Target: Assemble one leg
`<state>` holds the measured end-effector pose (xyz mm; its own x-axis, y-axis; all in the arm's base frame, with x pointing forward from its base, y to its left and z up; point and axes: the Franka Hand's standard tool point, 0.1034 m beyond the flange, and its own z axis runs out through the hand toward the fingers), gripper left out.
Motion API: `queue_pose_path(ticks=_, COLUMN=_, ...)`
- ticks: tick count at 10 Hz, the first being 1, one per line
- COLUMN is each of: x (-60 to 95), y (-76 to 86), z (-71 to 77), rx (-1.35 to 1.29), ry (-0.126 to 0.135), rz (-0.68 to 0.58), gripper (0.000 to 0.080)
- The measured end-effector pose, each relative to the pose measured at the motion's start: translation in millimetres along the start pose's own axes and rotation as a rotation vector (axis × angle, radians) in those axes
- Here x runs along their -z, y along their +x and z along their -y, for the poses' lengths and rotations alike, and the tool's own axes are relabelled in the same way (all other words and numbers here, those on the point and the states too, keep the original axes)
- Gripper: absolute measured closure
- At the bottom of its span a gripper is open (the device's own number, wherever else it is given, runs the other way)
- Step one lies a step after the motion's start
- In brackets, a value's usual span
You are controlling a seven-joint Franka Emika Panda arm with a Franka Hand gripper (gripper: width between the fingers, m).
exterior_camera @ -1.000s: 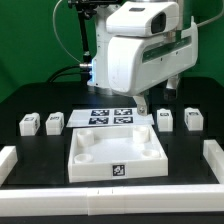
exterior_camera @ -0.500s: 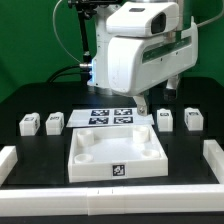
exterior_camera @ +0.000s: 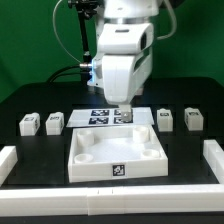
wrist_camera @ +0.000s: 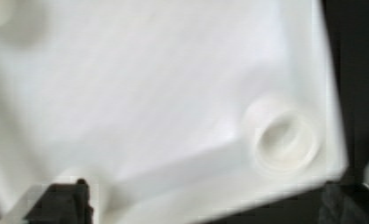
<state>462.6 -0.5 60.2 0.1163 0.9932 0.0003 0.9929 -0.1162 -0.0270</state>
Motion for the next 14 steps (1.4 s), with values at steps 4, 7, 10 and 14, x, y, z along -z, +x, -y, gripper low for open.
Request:
queue_pose_path(ticks=4, x=-53.5, y=-38.8, z=37.7, rx=0.308, ry=0.036, rz=-0.025, gripper=0.015)
queue_pose_path(ticks=7, x=-53.6, y=-39.5, z=37.9, rx=0.307, ry=0.036, rz=-0.024, gripper=0.0365)
queue_pose_path(ticks=10, x=-53.6, y=-39.8, z=37.9, rx=0.305, ry=0.037, rz=-0.024, gripper=0.0691)
queue_pose_path(ticks=14, x=-52.6, y=-40.4, z=35.9, rx=0.301, ry=0.028, rz=-0.022, gripper=0.0738)
